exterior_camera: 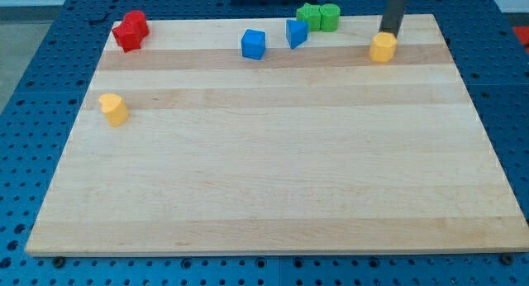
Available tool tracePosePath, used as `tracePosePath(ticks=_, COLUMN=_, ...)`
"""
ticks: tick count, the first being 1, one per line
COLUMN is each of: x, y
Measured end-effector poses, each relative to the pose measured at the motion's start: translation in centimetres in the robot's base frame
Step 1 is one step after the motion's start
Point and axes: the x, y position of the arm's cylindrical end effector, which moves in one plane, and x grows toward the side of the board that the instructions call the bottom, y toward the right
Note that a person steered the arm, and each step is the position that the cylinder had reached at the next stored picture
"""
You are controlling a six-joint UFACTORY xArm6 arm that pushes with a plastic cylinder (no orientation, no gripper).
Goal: Move the yellow hexagon to the center of the board
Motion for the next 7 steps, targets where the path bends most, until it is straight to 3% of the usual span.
tracePosePath(ticks=2, x=9.3, y=-6.5)
tracePosePath(ticks=4, x=6.4, y=-2.5)
tracePosePath(ticks=5, x=7.1, y=1.3)
tracePosePath(ticks=6, x=11.6, y=2.5)
tracePosePath(ticks=7, x=11.9, y=-0.4)
